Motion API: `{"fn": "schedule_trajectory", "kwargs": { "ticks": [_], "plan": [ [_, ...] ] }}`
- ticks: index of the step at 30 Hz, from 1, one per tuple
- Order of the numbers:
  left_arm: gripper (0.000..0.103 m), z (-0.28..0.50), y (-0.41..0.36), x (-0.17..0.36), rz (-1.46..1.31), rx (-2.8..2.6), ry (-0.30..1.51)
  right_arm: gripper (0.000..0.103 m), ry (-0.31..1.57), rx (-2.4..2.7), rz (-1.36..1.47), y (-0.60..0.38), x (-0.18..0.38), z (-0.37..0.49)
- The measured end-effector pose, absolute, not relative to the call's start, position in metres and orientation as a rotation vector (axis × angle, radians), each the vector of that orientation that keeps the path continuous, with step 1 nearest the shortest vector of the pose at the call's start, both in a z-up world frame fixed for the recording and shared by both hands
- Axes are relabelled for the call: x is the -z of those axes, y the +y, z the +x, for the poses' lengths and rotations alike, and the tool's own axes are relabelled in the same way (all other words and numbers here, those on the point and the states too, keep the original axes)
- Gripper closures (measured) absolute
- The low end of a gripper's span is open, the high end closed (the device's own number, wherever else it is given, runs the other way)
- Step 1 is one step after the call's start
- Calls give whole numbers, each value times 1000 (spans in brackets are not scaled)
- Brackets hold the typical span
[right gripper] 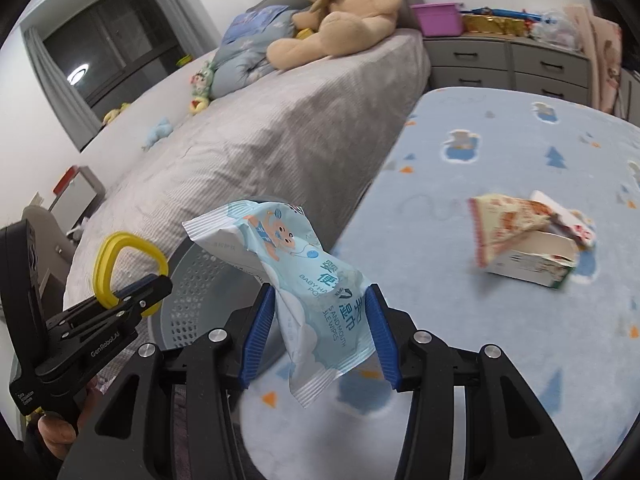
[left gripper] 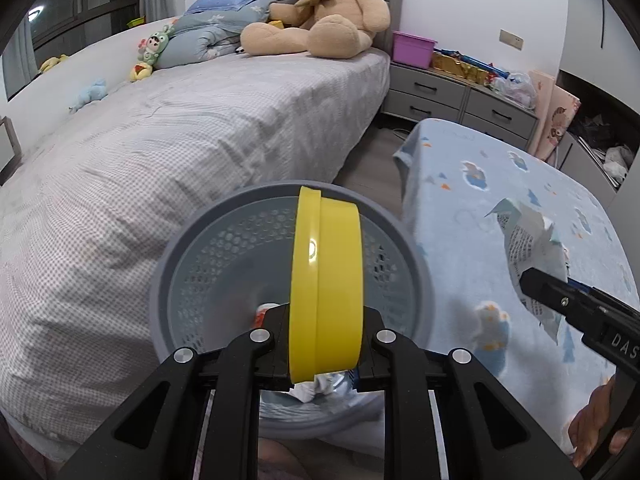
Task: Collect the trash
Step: 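Carry ring and packet over the wastebasket and open both tools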
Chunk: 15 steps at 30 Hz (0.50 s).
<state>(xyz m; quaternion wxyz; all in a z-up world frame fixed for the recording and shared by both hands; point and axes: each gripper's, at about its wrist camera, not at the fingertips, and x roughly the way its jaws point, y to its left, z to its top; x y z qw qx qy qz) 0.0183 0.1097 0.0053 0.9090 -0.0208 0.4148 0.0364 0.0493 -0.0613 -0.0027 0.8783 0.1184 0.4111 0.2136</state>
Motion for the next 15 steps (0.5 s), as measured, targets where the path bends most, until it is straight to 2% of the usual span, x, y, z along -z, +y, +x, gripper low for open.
{"fn": "schedule_trajectory", "kwargs": {
  "ticks": [15],
  "plan": [
    [85, 48, 152, 12, -51, -100, 891, 57, 918, -507, 179, 16, 16, 88]
  ]
}}
